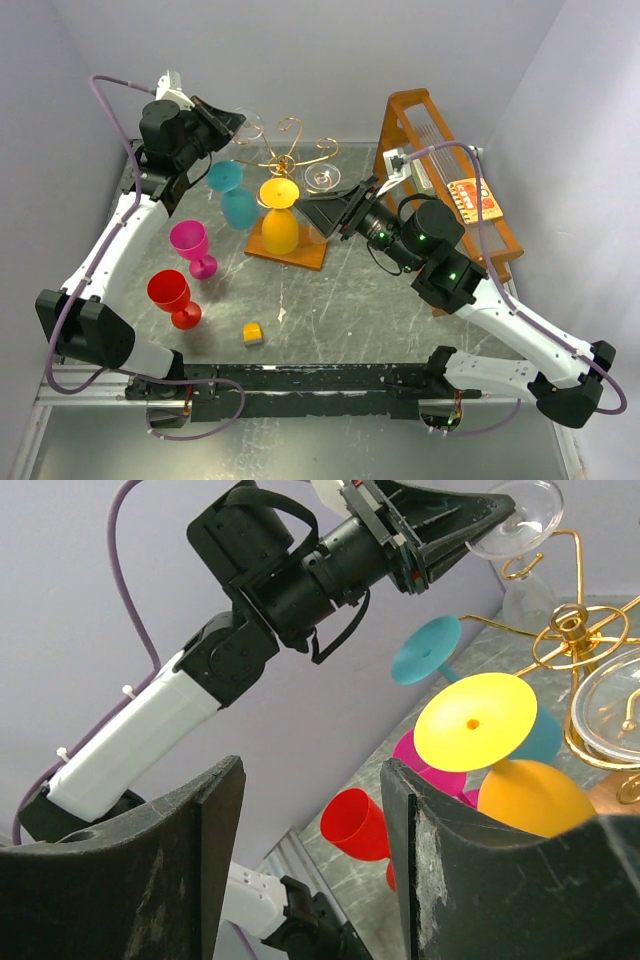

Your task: Place the wine glass upside down on the wine glass rack

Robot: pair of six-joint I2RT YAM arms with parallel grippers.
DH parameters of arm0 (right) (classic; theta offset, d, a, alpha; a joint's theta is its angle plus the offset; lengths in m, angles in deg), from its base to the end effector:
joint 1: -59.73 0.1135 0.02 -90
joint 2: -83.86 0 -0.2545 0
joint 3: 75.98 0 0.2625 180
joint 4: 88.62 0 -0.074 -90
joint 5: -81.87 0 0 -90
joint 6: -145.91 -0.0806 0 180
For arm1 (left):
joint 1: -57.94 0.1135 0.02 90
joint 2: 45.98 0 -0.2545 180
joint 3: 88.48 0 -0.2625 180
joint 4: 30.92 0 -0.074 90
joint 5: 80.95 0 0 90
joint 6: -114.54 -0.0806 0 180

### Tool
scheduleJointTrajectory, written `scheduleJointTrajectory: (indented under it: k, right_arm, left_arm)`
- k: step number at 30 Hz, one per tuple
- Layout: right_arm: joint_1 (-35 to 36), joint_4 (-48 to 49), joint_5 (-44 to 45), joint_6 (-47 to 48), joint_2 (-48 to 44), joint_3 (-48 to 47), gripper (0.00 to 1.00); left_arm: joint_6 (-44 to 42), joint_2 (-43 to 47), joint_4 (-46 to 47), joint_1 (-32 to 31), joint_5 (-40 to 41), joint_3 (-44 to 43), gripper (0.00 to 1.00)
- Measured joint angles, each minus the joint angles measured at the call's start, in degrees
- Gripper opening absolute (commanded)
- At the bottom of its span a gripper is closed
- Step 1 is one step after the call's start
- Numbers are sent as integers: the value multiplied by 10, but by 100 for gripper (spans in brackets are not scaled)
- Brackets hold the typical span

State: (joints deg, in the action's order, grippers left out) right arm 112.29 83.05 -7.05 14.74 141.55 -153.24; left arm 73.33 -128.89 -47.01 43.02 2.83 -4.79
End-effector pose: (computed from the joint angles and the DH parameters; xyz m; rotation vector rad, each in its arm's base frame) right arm 0.1732 0.2237 0.4467 -0.1328 1.5070 1.3351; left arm 0.3822 -0.1109 0.4197 -0.4107 1.6514 -0.9342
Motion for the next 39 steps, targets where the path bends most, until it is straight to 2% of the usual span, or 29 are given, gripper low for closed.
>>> scheduleJointTrajectory:
  k: [12,20,32,39]
  right_arm:
    - [0,3,-2,-2,6,0,57]
    - [0,4,-1,-1,10,0,56]
    - [0,9,10,-1,10,0,56]
    - [0,10,13,-2,9,2,55]
  left_arm:
    - [-23,1,-42,10,-6,0,11]
    - [-27,1,-63,21,-21,0,22]
    - [-30,-3,-71,28,-29,1,31]
    - [-44,-3,-78,28,-29,0,48]
